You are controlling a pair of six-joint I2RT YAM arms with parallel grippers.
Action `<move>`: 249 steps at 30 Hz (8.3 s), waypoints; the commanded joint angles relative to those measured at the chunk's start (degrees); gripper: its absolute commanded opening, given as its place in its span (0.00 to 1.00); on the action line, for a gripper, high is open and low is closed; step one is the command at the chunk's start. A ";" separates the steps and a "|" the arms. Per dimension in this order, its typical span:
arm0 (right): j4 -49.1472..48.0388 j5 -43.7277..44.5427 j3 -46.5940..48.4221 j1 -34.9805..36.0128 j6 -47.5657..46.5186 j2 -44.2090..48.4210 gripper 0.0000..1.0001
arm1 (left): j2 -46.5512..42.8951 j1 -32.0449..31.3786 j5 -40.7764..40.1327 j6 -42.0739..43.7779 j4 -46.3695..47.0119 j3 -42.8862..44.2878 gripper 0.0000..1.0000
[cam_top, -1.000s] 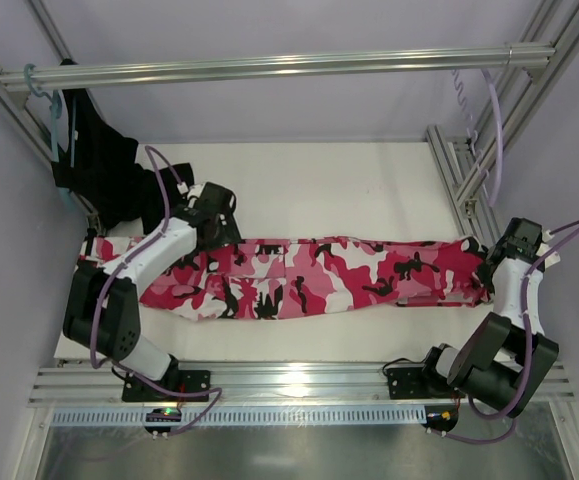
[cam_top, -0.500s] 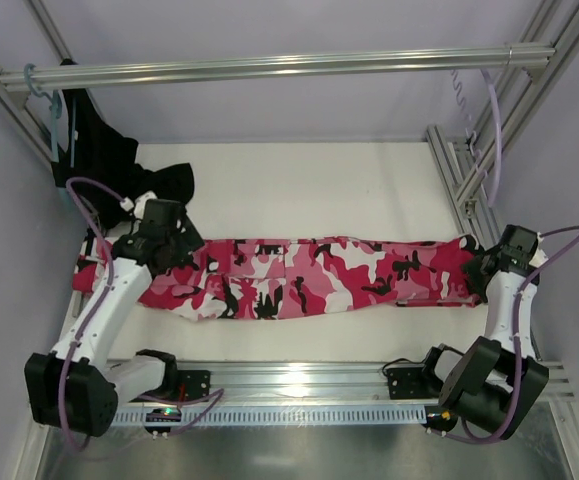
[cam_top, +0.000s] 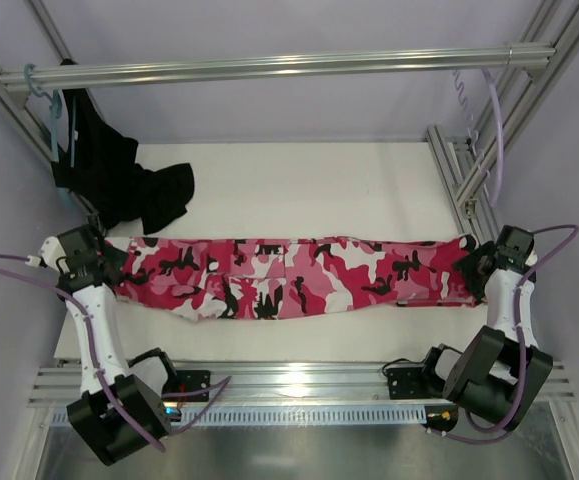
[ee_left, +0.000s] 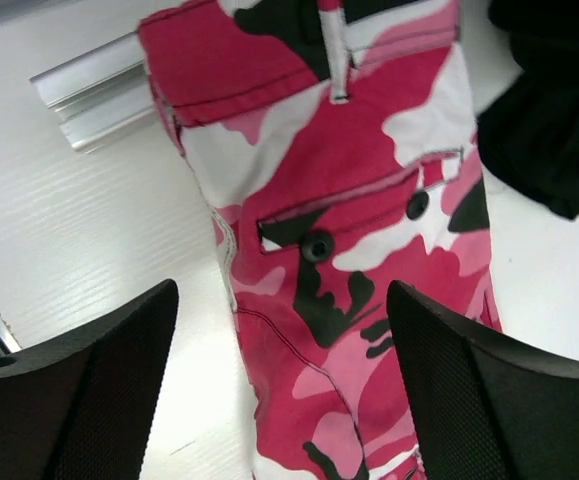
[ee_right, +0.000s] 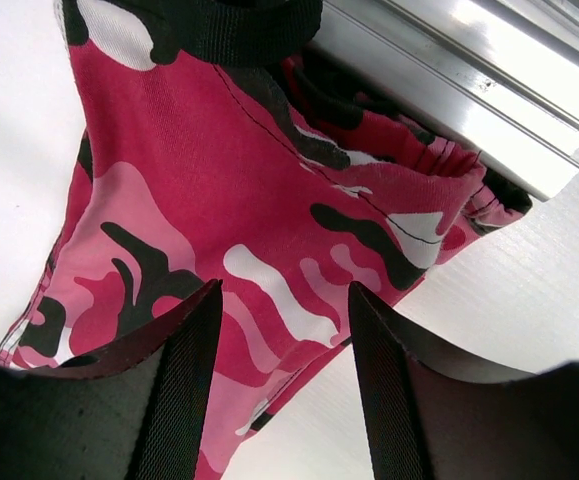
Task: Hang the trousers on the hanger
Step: Fold the trousers
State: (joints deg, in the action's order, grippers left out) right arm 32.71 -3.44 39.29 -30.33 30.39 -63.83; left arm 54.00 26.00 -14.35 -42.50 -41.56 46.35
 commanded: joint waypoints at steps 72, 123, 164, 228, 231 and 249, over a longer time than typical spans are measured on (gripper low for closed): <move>8.15 29.11 7.99 -11.85 6.87 -7.25 0.04 | 15.35 -12.89 -2.78 -12.34 2.20 -5.31 0.00; -5.63 8.27 9.49 62.04 0.90 7.16 0.59 | 35.74 -52.98 0.99 -3.73 11.06 16.94 0.63; -2.13 -32.24 42.36 55.02 -40.50 -52.09 0.54 | 42.51 -53.68 4.07 5.24 15.19 16.76 0.14; 11.30 31.72 2.73 60.30 30.23 4.67 0.92 | 28.11 -60.19 -0.17 5.32 8.07 23.27 1.00; 17.11 35.43 0.45 54.87 31.40 10.03 0.95 | 24.24 -60.28 3.69 5.76 10.35 19.76 1.00; 0.34 0.89 -9.31 -14.76 5.29 16.37 0.99 | 19.04 -60.28 11.54 9.63 10.27 12.72 1.00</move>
State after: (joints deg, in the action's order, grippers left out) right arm 37.04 4.91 32.45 -42.81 37.95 -49.60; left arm 75.00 -34.11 -4.97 -34.41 -31.86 58.63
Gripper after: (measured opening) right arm 0.996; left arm 0.996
